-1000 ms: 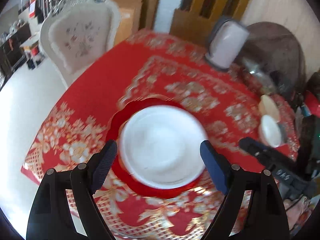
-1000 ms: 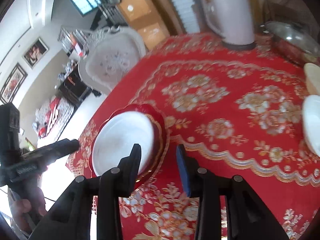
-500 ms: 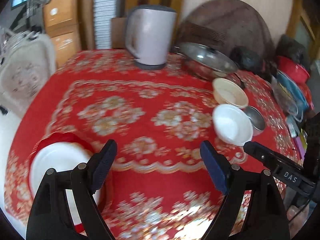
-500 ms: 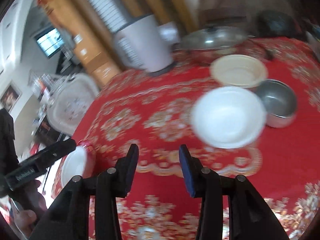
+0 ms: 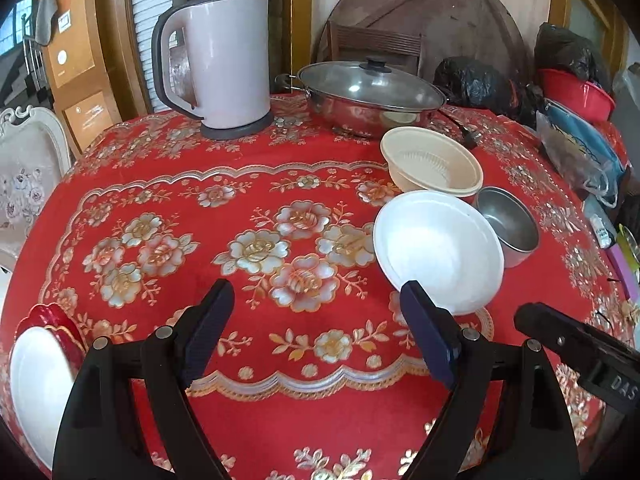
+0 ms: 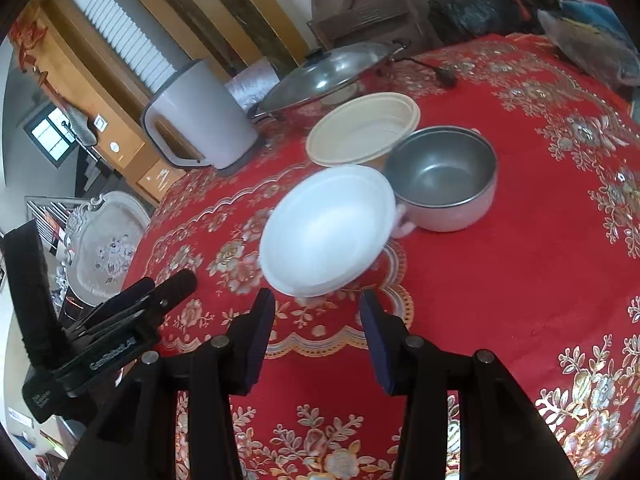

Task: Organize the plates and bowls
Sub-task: 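Move both grippers to the second white bowl beside the steel pot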

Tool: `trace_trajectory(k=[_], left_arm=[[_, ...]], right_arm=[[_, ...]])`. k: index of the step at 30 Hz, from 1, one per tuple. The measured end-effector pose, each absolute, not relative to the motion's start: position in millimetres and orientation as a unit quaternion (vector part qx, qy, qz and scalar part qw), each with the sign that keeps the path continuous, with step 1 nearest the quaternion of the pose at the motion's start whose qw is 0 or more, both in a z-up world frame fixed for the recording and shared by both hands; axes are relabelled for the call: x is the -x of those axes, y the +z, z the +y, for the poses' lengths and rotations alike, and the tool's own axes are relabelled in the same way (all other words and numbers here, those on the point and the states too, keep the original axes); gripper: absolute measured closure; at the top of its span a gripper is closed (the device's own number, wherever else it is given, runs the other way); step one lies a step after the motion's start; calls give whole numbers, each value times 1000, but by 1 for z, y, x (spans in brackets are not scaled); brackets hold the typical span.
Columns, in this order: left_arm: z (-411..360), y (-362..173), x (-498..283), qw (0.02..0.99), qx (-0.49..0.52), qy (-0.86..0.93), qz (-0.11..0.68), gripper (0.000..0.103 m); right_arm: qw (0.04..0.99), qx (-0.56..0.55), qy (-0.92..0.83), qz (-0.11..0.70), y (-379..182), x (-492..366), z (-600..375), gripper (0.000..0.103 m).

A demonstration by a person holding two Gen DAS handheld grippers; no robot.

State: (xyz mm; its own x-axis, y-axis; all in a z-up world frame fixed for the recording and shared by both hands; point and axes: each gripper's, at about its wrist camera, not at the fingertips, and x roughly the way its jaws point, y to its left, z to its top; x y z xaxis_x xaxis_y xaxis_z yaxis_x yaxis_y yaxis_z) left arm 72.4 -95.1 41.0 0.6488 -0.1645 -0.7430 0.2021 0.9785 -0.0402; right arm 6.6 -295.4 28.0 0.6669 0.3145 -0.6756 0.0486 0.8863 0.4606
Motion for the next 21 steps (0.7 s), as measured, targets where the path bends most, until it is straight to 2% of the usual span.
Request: trace_trajectory(k=[6,21], left_arm=[[-101,33,-78,916,-30,-81,392,17],[-106,19,-93,906,-15,-94,413,17]], right_arm=[[885,-222,71,403,24,-9,-300,59],[869,-241,61,427,7,-18,-310,59]])
